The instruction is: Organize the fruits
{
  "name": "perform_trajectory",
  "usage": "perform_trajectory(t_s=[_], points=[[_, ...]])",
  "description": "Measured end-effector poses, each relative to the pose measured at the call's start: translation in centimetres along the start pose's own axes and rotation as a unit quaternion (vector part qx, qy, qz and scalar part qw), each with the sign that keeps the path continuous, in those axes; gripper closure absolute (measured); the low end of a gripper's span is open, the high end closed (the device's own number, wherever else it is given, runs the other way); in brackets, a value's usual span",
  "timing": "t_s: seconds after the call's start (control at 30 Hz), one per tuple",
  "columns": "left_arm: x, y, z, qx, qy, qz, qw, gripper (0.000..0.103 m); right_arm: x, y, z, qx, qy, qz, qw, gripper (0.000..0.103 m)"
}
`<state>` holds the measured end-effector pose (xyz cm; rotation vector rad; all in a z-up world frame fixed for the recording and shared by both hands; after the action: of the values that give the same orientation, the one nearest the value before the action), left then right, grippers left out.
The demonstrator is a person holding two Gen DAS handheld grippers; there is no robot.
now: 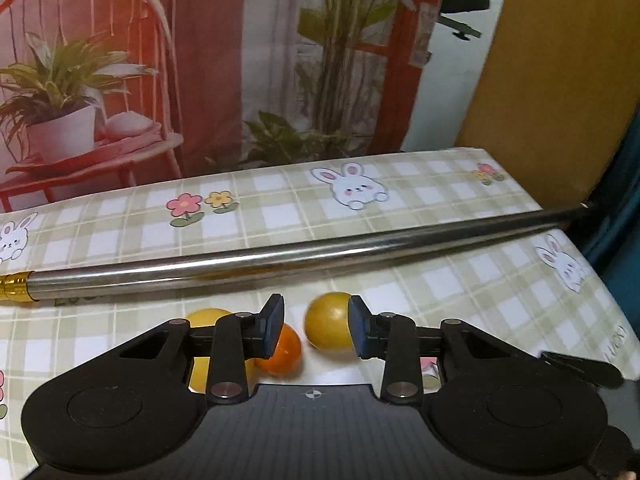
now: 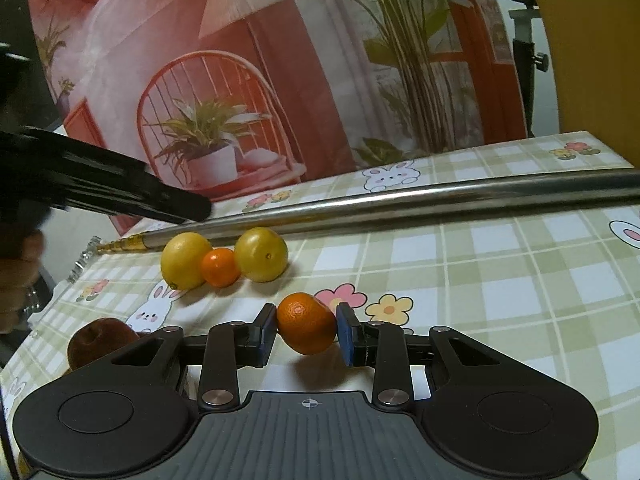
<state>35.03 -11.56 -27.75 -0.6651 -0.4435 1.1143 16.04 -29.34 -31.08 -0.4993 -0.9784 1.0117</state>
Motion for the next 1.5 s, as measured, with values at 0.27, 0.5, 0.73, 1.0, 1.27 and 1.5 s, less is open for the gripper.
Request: perform_trajectory(t_s=[0.27, 0.5, 0.73, 1.0, 1.27, 1.5], points=[[1.0, 0.3, -1.7, 0.019, 0.028, 0.031, 0.9990, 0.066, 0.1, 0.1, -0.2, 0.005, -0.008, 0.000, 1.000, 0.072], [1.6, 1.2, -1.9, 0.023, 0.033, 0.038, 0.9985, 0.066, 0.0, 0.1, -0.2, 0.006, -0.010, -0.005, 1.000, 0.071], [0.2, 2.1, -0.6, 0.035, 0.058, 0.023, 0.9974, 0.066, 0.0, 0.2, -0.3, 0.007, -0.009, -0.009, 1.000, 0.071], [-1.5, 3.8, 0.5, 0.066, 0.089, 0.015, 0.9937, 0.066, 0.2, 0.2, -0.3, 0.006, -0.012, -0.005, 1.000, 0.070], [-0.4, 2.2, 0.8, 0.037, 0.051, 0.008, 0.9980, 0.064, 0.3, 0.3, -0.3, 0.007, -0.013, -0.004, 1.000, 0.070], [-0.3, 3.0, -1.3, 0.062, 0.030, -0.016, 0.9975, 0.062, 0.4, 0.4, -0.3, 0.007, -0.013, -0.004, 1.000, 0.070]])
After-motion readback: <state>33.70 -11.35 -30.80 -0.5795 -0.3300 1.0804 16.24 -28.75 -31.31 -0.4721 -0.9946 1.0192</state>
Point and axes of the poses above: each gripper's, at about its wrist camera, not at the fingertips, and z roughly against the way its jaws point, x to its left, y to its underside, the point moved 8 cm from there along -z, roughly the way its jaws point, and after that the axes turned 6 degrees about -z, right-handed, at the moved point
